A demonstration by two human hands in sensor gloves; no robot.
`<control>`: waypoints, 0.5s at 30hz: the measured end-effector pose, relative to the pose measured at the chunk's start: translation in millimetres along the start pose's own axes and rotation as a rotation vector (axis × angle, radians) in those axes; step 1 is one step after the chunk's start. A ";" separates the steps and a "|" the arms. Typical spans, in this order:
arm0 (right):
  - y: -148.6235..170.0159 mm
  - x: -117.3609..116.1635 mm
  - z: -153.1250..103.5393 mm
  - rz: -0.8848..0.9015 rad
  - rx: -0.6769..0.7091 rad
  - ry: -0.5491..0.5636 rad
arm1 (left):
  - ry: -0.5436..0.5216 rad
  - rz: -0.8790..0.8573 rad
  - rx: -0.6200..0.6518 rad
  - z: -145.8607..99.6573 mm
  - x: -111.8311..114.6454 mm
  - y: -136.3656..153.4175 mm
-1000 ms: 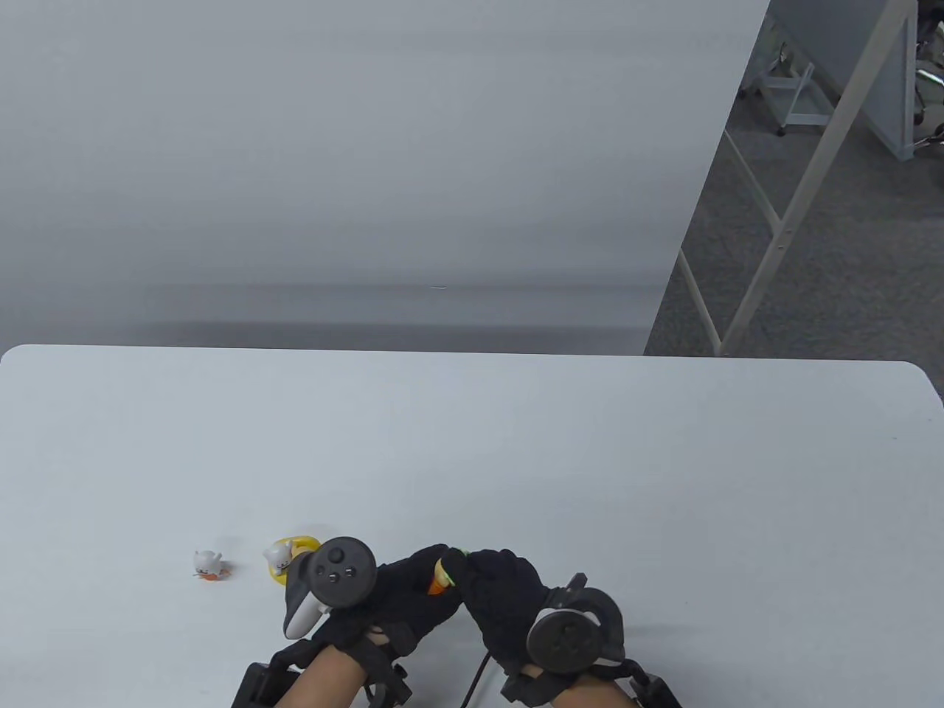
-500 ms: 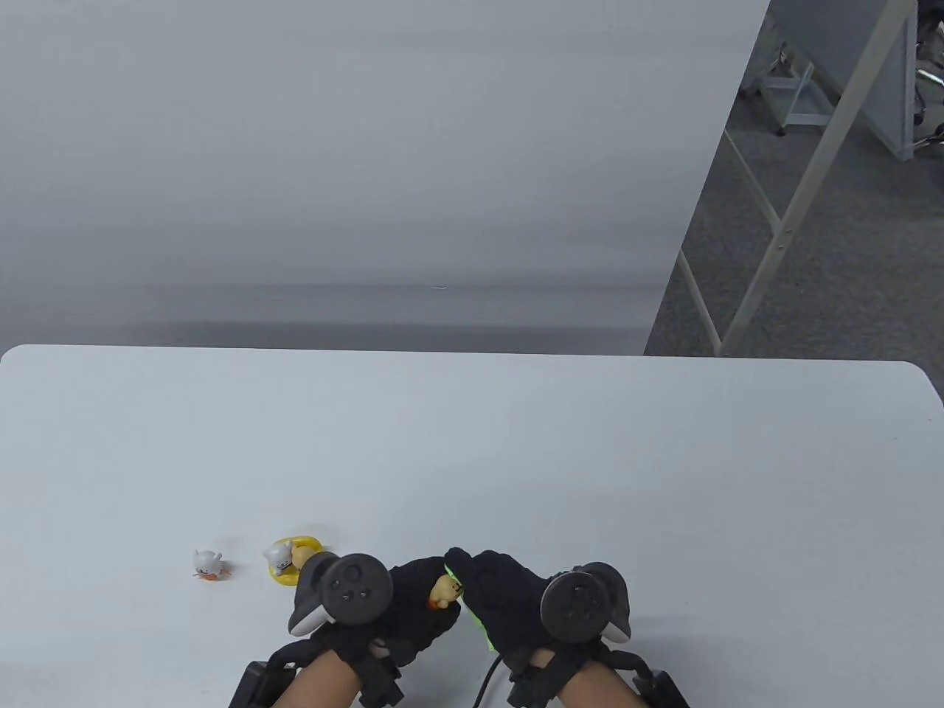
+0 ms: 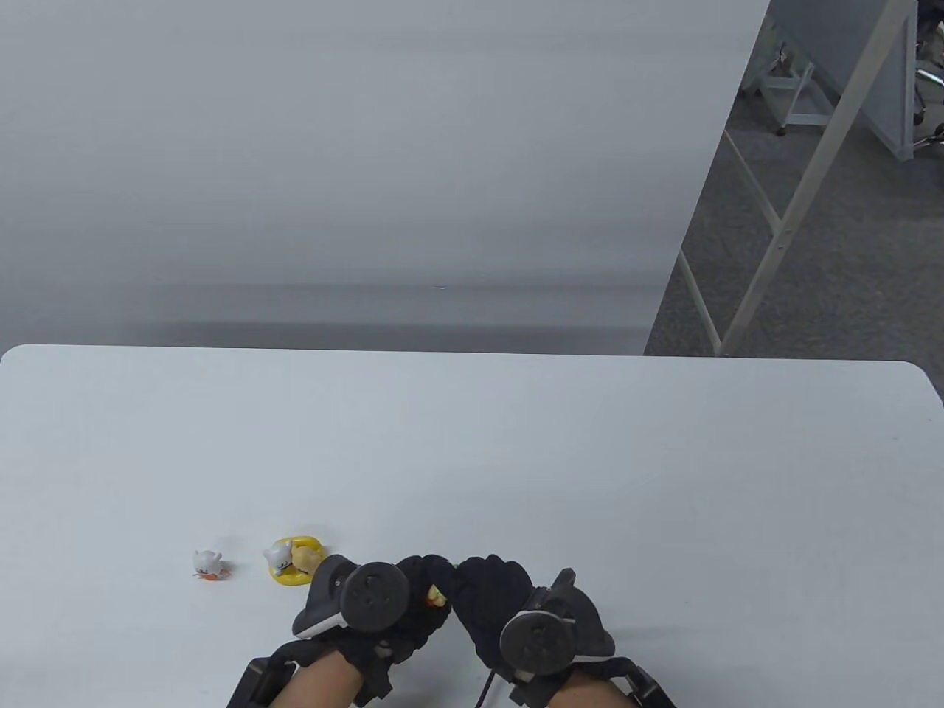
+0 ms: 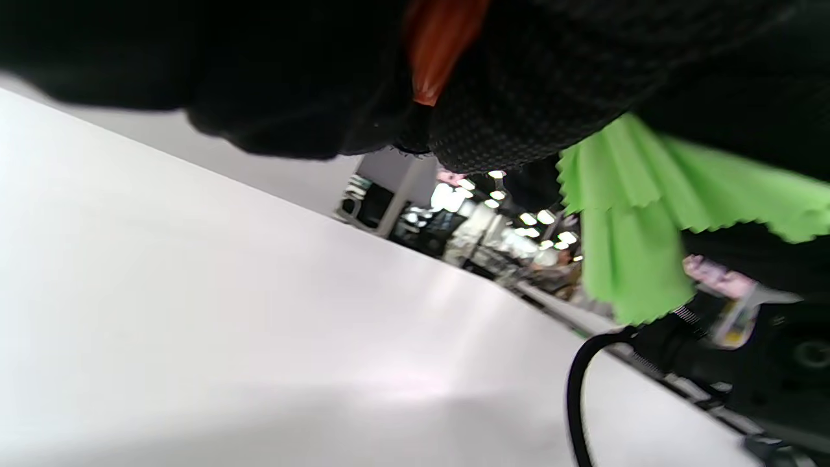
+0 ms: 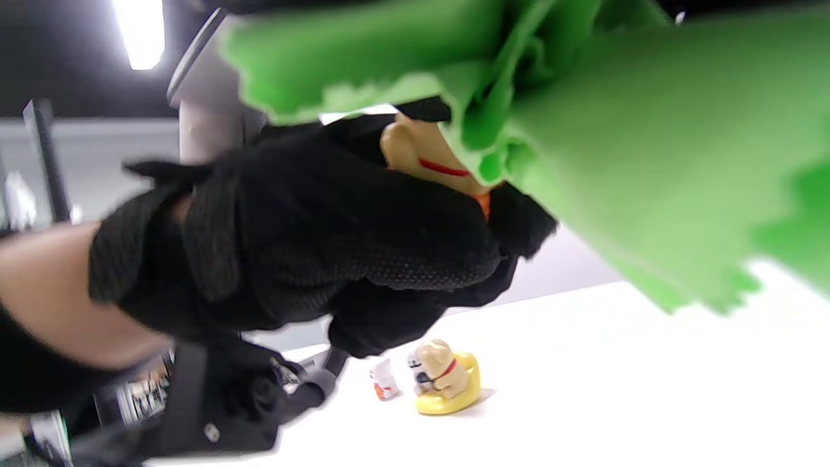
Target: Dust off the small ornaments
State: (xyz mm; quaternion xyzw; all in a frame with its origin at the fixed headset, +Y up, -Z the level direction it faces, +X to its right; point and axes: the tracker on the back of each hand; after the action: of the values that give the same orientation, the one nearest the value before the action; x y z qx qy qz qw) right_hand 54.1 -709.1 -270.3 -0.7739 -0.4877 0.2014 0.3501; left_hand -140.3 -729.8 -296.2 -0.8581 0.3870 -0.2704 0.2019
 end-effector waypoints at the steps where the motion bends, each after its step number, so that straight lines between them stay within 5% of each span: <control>1: 4.5 -0.8 -1.0 0.061 -0.029 -0.040 | 0.035 -0.084 0.033 -0.4 0.0 3.2; 11: 29.9 6.2 -18.9 0.341 -0.220 0.119 | -0.003 -0.804 -0.138 -10.7 11.7 43.3; 15: 38.8 0.5 -25.7 0.430 -0.299 0.161 | -0.050 -0.841 -0.140 -12.6 5.5 46.2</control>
State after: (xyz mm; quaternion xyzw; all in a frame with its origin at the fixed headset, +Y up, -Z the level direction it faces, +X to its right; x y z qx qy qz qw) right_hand 94.9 -728.3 -281.7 -0.9163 -0.3073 0.1345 0.2187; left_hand -170.8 -764.4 -310.5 -0.9592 0.0157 -0.2813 0.0248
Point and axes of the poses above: the tracker on the back of each hand, its own y axis roughly to the little-finger side, its own z axis roughly from the wrist to the fingertips, x = y × z, and after that the axes turned 11 degrees about -z, right-handed
